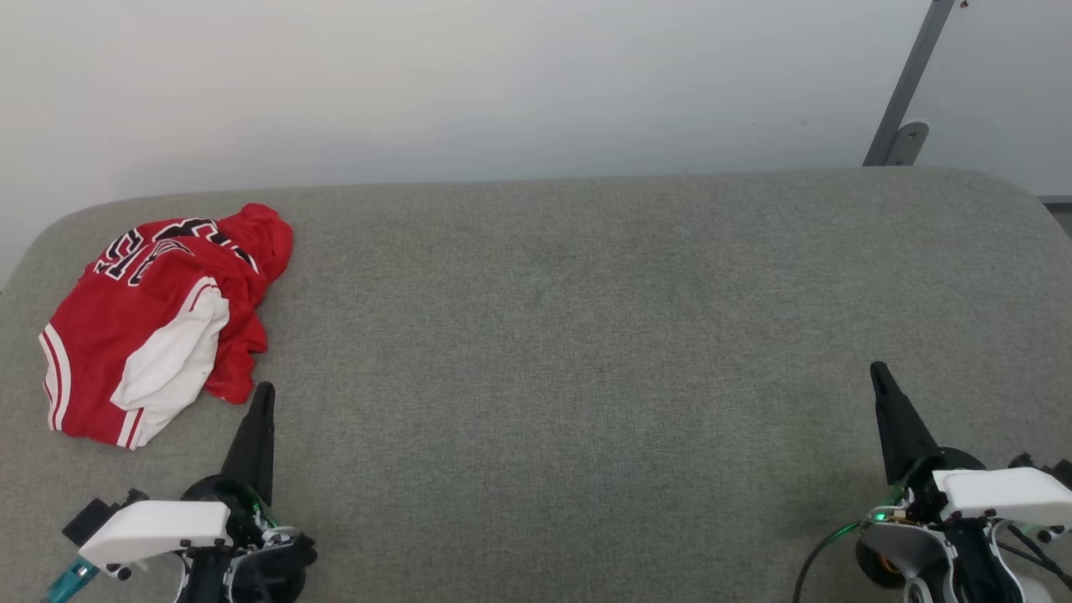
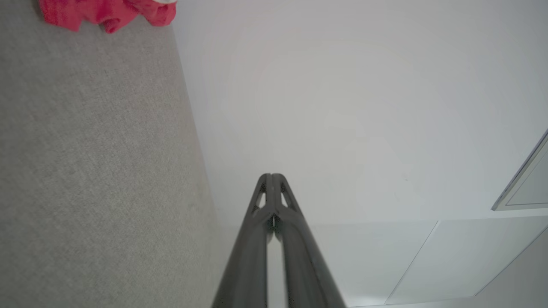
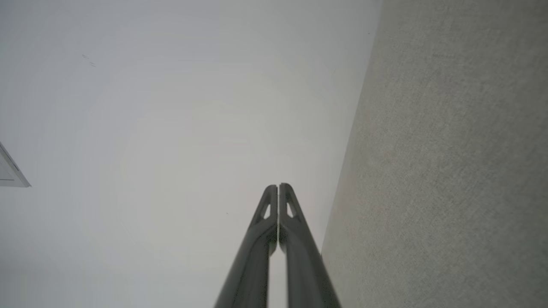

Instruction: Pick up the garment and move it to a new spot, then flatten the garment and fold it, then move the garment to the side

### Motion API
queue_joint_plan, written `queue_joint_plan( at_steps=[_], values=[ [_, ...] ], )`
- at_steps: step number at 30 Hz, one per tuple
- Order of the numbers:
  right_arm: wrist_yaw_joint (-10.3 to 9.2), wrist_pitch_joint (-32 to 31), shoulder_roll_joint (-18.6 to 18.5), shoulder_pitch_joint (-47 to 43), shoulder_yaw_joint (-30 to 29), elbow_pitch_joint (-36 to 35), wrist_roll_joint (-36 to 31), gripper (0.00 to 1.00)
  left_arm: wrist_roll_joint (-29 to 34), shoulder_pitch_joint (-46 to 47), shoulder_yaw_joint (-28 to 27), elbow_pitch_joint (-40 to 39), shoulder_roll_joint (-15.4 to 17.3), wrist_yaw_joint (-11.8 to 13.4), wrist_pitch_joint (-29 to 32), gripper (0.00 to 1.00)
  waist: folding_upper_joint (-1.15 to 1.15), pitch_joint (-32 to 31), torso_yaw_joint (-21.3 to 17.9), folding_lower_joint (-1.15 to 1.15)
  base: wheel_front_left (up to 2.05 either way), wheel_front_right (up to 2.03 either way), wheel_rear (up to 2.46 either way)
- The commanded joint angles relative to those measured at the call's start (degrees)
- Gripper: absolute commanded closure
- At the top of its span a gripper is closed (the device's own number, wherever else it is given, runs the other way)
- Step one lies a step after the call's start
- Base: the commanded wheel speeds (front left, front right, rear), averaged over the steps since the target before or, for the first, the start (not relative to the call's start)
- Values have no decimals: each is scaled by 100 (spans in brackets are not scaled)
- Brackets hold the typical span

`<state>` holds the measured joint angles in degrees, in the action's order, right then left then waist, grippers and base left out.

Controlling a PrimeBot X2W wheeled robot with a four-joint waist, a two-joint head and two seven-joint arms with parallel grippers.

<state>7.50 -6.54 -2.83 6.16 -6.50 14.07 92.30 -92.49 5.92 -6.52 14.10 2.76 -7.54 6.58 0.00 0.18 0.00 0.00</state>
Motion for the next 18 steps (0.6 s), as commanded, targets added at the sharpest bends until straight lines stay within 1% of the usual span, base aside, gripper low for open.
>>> queue_joint_plan(
  at_steps=[1, 5, 11, 14, 18],
  values=[
    [-2, 14, -9, 4, 2, -10, -20, 0, 54, 47, 4, -13, 20, 10, -19, 0, 0, 0, 0, 0, 0, 0, 0],
    [-1, 9, 28, -100, 14, 163, -2, 0, 10, -104, 1, 146, -35, -1, -9, 0, 0, 1, 0, 0, 0, 0, 0],
    [-1, 136, 6, 159, 82, 304, -90, 0, 146, 70, 17, 150, 86, -1, -101, 0, 0, 2, 7, 0, 0, 0, 0],
    [-1, 247, -46, 297, 176, 382, -264, 0, 316, 142, 86, 136, 194, 0, -213, 0, 0, 3, 11, 0, 0, 0, 0],
    [-1, 388, -148, 465, 349, 488, -679, 0, 755, 209, 270, 144, 394, 0, -391, 0, 0, 5, 18, 0, 0, 0, 0]
  ],
)
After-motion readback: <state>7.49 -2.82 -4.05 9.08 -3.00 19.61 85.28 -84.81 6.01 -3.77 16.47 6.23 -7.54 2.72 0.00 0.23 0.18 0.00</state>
